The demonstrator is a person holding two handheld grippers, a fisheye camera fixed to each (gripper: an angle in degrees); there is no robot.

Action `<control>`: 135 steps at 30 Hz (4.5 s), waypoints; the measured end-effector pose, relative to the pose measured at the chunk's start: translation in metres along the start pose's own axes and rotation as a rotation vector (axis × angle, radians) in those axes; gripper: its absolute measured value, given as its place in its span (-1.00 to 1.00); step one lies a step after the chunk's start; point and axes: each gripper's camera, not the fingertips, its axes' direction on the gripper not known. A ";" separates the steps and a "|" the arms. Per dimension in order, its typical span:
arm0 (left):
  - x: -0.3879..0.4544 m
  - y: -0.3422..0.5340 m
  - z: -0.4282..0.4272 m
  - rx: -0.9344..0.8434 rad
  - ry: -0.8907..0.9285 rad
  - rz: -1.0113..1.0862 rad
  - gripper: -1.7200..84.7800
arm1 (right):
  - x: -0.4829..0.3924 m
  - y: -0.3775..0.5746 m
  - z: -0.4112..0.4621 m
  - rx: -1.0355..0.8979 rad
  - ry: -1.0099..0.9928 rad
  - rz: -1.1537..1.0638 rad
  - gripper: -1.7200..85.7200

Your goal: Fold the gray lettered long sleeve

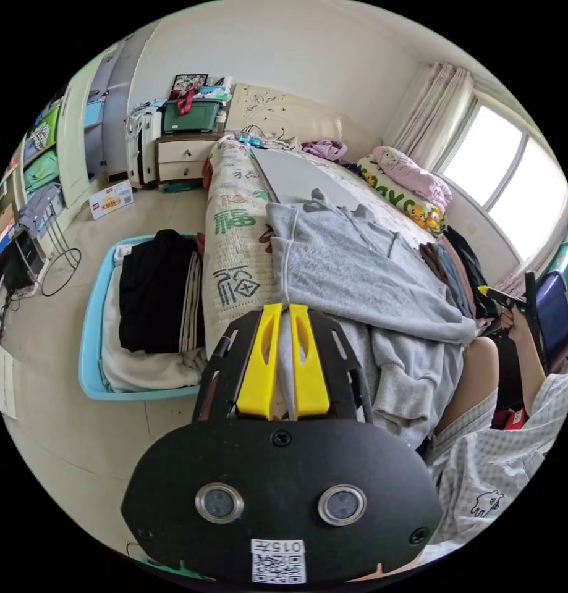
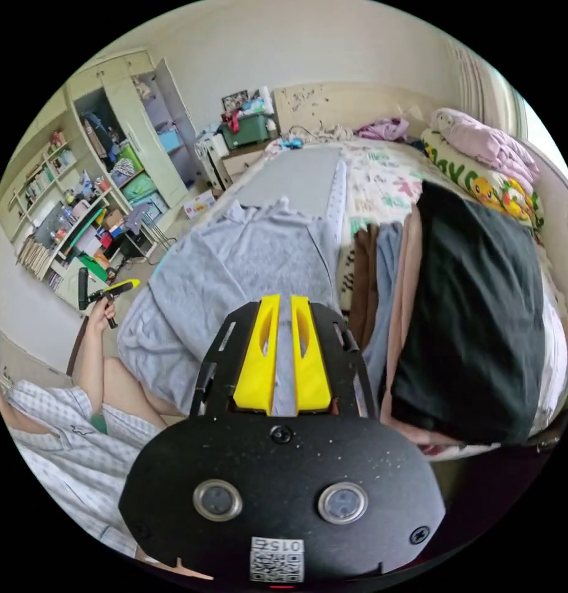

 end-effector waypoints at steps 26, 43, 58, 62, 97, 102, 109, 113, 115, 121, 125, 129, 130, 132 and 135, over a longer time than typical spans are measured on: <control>0.007 -0.038 0.059 -0.200 -0.179 0.289 -0.88 | -0.267 -0.271 0.383 -0.525 -0.172 -0.340 -0.85; -0.055 -0.041 0.061 -0.254 -0.208 0.088 -0.92 | -0.334 -0.255 0.409 -0.494 -0.103 -0.344 -0.85; 0.027 -0.039 0.008 -0.039 -0.102 0.306 -0.90 | -0.091 -0.009 -0.006 -0.202 -0.205 -0.307 -0.82; 0.102 -0.041 0.029 0.004 0.250 0.519 -0.83 | -0.041 0.050 -0.026 -0.307 -0.174 -0.252 -0.79; 0.164 -0.087 0.123 -0.213 0.304 0.573 -0.88 | -0.034 0.052 -0.062 -0.259 -0.211 -0.259 -0.78; 0.062 -0.184 0.131 -0.124 0.113 0.263 -0.75 | -0.031 -0.027 -0.011 -0.180 -0.071 -0.245 -0.72; 0.017 -0.264 0.217 -0.234 0.001 0.170 -0.69 | -0.022 -0.097 0.096 -0.213 -0.084 -0.182 -0.65; 0.013 -0.280 0.246 -0.280 -0.033 0.190 -0.65 | -0.020 -0.106 0.140 -0.285 -0.043 -0.234 -0.63; 0.015 -0.287 0.259 -0.320 -0.022 0.223 -0.65 | -0.025 -0.103 0.147 -0.297 -0.068 -0.290 -0.65; 0.035 -0.285 0.264 -0.350 -0.078 0.323 -0.74 | -0.045 -0.079 0.171 -0.365 -0.042 -0.434 -0.75; 0.045 -0.281 0.252 -0.354 -0.076 0.296 -0.88 | -0.061 -0.059 0.160 -0.325 0.038 -0.456 -0.95; 0.065 -0.266 0.184 -0.203 -0.012 0.308 -0.93 | -0.078 -0.038 0.097 -0.201 0.014 -0.478 -0.97; 0.072 -0.257 0.154 -0.150 0.014 0.321 -0.93 | -0.086 -0.027 0.067 -0.158 0.012 -0.495 -0.98; 0.088 -0.233 0.105 -0.076 0.035 0.354 -0.94 | -0.106 0.009 -0.004 -0.069 0.001 -0.537 -0.98; 0.122 -0.167 0.021 0.006 0.072 0.438 -0.94 | -0.128 0.063 -0.083 0.005 -0.040 -0.573 -0.98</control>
